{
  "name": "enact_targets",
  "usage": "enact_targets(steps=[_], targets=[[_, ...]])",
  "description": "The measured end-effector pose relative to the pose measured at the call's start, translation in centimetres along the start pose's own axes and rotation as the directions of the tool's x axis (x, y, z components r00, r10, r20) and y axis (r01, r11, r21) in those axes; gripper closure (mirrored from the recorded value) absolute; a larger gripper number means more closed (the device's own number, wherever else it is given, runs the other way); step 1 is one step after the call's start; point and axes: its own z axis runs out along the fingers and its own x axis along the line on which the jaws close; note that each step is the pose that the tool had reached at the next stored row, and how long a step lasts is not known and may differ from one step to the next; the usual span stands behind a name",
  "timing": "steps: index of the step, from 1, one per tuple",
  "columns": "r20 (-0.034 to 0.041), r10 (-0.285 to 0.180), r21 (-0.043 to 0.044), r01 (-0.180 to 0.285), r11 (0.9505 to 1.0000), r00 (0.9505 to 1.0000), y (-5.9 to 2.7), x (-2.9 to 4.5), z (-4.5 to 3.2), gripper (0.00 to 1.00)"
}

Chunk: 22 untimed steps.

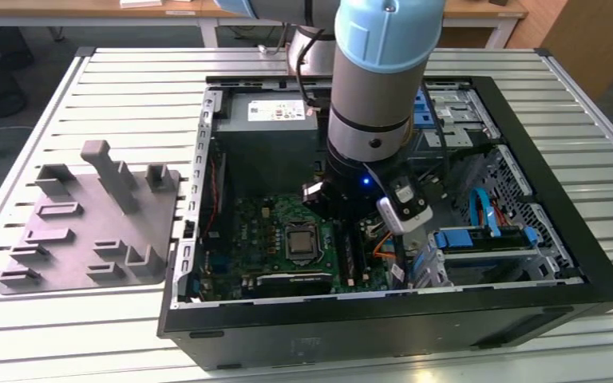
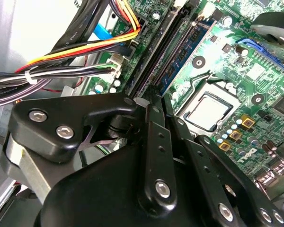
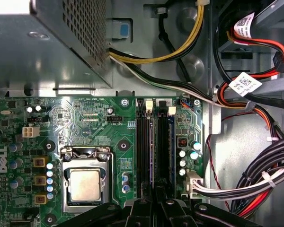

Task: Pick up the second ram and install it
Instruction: 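Insert the second ram into the second slot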

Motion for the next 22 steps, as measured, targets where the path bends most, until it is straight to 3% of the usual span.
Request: enact_targets(steps=[4, 10, 17, 22], targets=[[0.0001, -0.025, -0.0007, 0.025, 0.9997, 0.9997, 0.01, 0.01, 0.01, 0.86], [0.0000, -0.026, -0.0002, 0.026, 0.9997, 0.9997, 0.12, 0.01, 0.00, 0.86], [-0.0001, -0.026, 0.0084, 0.026, 0.9996, 0.9996, 0.23, -0.04, 0.04, 0.86], [0.0000, -0.026, 0.0092, 0.026, 0.9996, 0.9997, 0.58, -0.09, 0.15, 0.86]])
